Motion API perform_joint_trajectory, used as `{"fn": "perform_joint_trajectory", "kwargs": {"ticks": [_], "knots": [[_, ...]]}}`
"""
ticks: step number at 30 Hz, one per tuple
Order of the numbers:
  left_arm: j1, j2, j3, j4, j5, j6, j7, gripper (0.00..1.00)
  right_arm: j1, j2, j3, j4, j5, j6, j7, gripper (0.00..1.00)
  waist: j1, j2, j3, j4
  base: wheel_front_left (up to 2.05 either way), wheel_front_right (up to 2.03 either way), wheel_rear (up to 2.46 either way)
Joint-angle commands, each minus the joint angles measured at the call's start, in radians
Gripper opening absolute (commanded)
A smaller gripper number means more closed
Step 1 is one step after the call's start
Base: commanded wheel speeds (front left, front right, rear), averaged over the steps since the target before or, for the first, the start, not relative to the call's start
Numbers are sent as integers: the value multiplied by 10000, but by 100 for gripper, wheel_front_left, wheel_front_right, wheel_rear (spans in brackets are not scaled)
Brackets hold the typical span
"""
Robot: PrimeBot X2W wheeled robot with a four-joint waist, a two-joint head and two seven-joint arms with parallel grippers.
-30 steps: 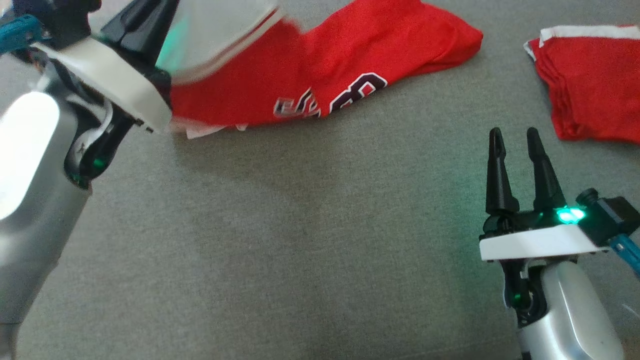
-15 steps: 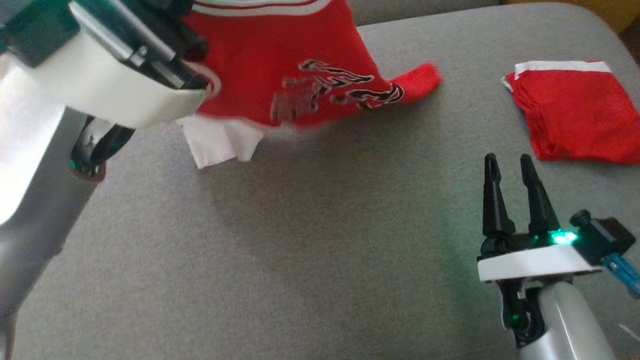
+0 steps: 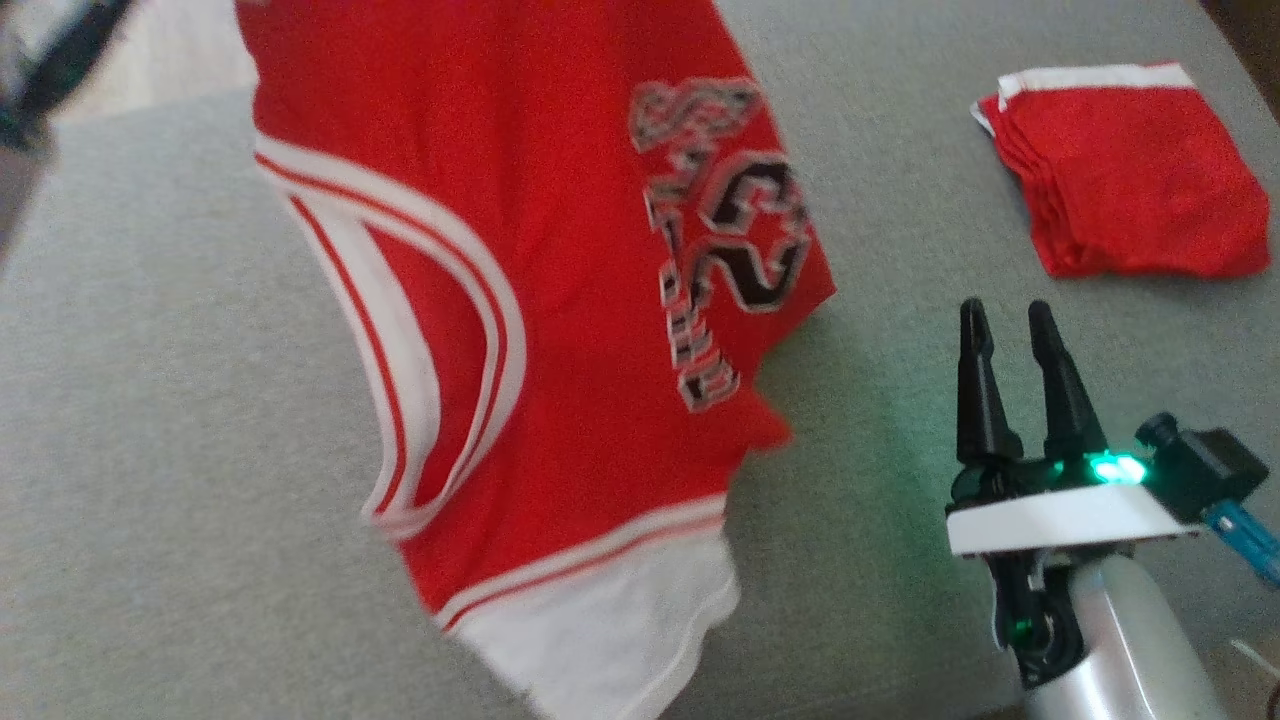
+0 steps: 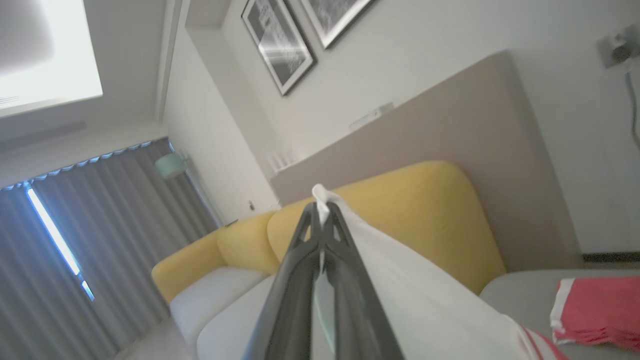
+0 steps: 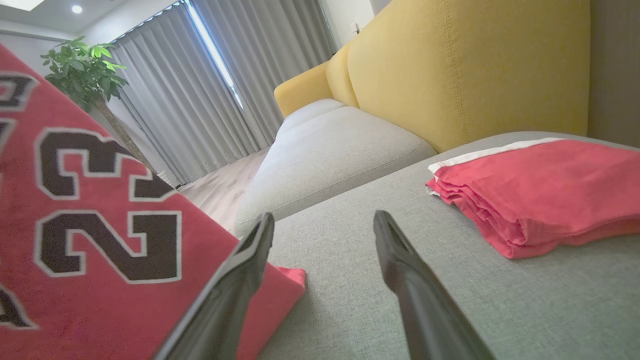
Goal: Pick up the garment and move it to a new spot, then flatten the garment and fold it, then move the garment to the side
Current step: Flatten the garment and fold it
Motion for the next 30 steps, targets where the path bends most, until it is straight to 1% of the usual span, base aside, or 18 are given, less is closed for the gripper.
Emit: {"fn": "perform_joint_trajectory", "kwargs": {"ticks": [1,4,9,12,13,14,17,20,25,26,27,30], "knots": [[-767,584,281,431,85,-38,153,0,-452,-39,276,-403,146,-7,-65,100,-1,0,452,-361,0,0,0],[-1321,908,-188,1730,167,-91,231,0,-605,-39,404,-461,310,-7,-65,100,-1,0,832,-619,0,0,0],[-2090,1551,-1512,3739,429,-105,294,0,-797,-39,563,-528,457,-7,-65,100,-1,0,1324,-915,0,0,0],[-2436,1714,-1905,5073,787,-84,68,0,-891,-39,649,-556,507,-7,-65,100,-1,0,1557,-1039,0,0,0],[-2540,1691,-1929,5520,1020,113,-153,100,-922,-39,684,-565,519,-7,-65,100,-1,0,1631,-1065,0,0,0],[-2585,1616,-1939,5992,1171,353,-297,100,-950,-39,724,-568,531,-7,-65,100,-1,0,1692,-1081,0,0,0],[-2511,1162,-1889,7052,1193,824,-729,100,-1004,-39,790,-564,529,-7,-65,100,-1,0,1755,-1069,0,0,0],[-2309,658,-1740,7699,963,1092,-1274,100,-1039,-39,693,-547,467,-7,-65,100,-1,0,1711,-930,0,0,0],[-1837,-6,-1465,8330,413,1091,-2155,100,-1058,-39,482,-538,150,-7,-65,100,-1,0,1381,-551,0,0,0],[-1713,-127,-1397,8395,288,1087,-2334,100,-1049,-39,419,-549,91,-7,-65,100,-1,0,1274,-454,0,0,0],[-1713,-127,-1397,8395,288,1087,-2334,100,-1049,-39,419,-549,91,-7,-65,100,-1,0,1274,-454,0,0,0],[-1247,-509,-1122,8482,-218,1041,-2795,100,-1001,-39,184,-584,-110,-7,-65,100,-1,0,931,-123,0,0,0]]}}
